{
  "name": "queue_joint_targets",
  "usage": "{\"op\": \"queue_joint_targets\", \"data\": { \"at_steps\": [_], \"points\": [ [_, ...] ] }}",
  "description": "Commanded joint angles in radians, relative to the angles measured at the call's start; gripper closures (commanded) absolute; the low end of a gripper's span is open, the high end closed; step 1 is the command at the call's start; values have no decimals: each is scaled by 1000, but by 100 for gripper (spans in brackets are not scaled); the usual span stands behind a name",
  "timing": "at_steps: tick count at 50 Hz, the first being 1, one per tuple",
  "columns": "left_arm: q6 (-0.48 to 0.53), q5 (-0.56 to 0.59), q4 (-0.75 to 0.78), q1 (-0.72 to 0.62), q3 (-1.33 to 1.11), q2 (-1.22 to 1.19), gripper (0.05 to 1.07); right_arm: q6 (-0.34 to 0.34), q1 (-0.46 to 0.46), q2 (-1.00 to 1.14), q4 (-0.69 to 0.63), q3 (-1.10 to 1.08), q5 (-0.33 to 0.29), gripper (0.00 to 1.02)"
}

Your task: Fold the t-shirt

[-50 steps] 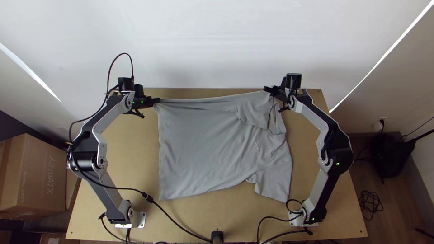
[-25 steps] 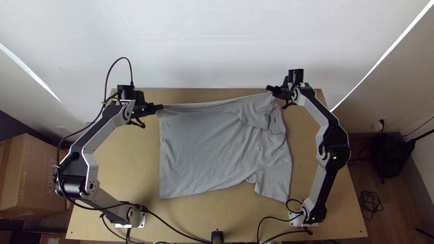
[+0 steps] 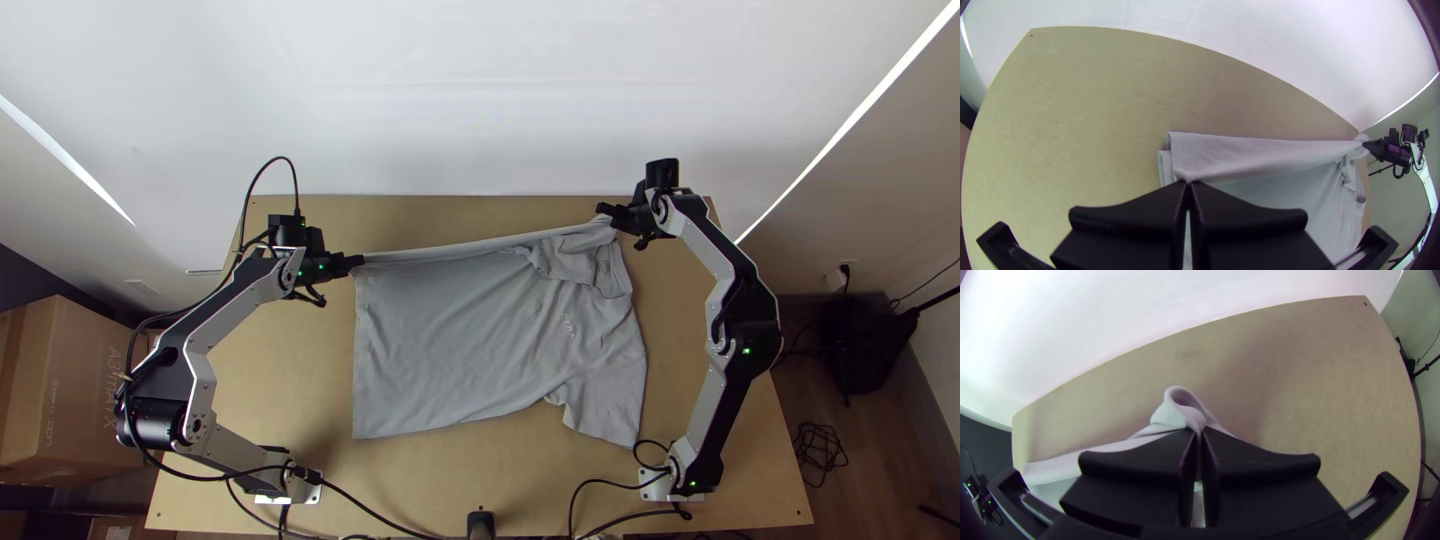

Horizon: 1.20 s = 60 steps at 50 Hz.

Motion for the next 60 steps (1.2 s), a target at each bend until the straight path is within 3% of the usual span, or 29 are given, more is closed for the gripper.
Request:
{"op": "queue_joint_targets", "data": {
  "at_steps": [1,40,48,55,57,60],
  "points": [
    [-31,-12,30,-10,-48,-41,105,-23,-17,-55,-8,-61,6,100],
    [-45,-54,185,-50,-340,-139,105,-25,34,-209,21,-376,-9,99],
    [-24,-75,199,-41,-352,-137,105,-26,40,-232,17,-399,-9,68],
    [5,-75,221,-15,-355,-156,91,-26,23,-263,17,-399,-9,52],
    [18,-75,219,-8,-351,-157,82,-26,14,-279,17,-400,-9,48],
    [39,-69,217,-5,-351,-174,57,-34,2,-309,15,-405,-9,41]
  ]
}}
